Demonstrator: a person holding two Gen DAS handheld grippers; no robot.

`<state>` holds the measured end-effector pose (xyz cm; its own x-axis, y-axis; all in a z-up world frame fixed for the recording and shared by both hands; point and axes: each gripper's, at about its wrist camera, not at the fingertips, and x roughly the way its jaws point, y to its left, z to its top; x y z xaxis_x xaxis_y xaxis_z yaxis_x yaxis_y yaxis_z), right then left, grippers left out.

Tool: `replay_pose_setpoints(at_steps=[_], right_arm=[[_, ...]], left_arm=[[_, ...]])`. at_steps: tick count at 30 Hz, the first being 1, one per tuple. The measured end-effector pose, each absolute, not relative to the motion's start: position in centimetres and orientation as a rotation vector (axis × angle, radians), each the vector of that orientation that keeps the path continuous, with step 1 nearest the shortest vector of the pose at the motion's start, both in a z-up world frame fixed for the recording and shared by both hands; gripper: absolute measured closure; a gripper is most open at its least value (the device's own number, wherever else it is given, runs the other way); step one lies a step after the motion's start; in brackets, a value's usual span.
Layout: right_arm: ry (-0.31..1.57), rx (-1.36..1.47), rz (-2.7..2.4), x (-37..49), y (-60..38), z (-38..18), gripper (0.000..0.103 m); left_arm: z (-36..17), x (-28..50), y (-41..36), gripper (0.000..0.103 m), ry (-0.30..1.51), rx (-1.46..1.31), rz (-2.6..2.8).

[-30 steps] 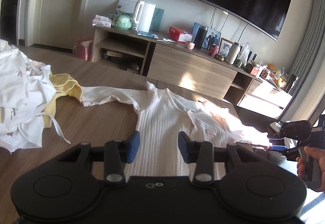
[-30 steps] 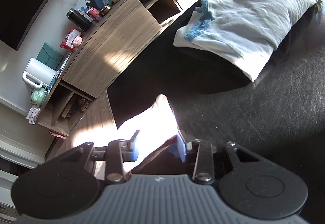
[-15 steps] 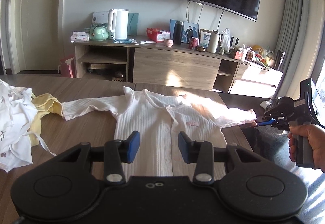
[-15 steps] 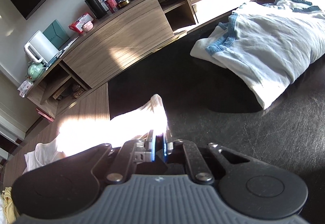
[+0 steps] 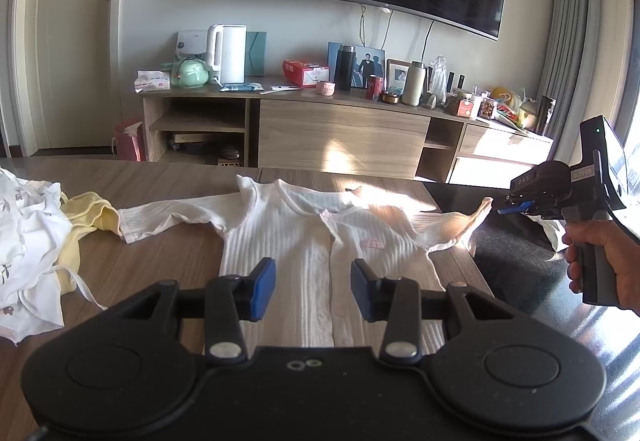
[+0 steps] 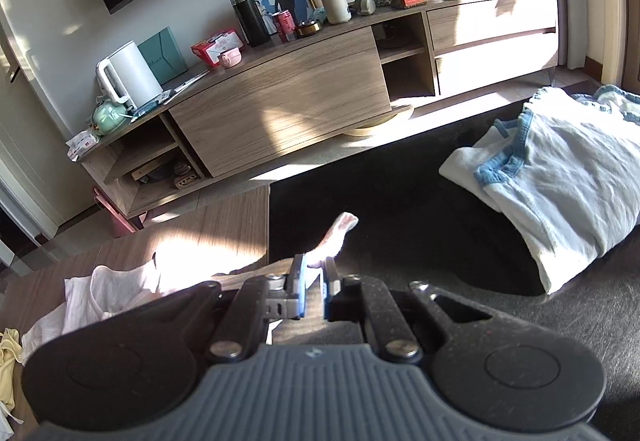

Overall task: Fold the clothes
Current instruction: 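Grasp the foot end with the right gripper and fold it over toward the collar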

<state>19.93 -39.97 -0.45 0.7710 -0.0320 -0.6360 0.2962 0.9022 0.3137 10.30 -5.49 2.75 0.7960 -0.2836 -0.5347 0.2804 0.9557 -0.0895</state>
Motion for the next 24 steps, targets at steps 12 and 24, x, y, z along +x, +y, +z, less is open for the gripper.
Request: replay_pose_setpoints(at_steps=[12,24], right_arm=[[0.639,0.313,0.031,22.6,-32.5,2.0,0.094],[0.764,0.155,0.202,23.7,-22.8,-0.9,0.094]], left_arm=[[3.5,10.5,-3.0,0.063,0.556,-0.059,-0.262],[3.5,11.2,-0.6,0.063,0.571,-0.093,-0.212]])
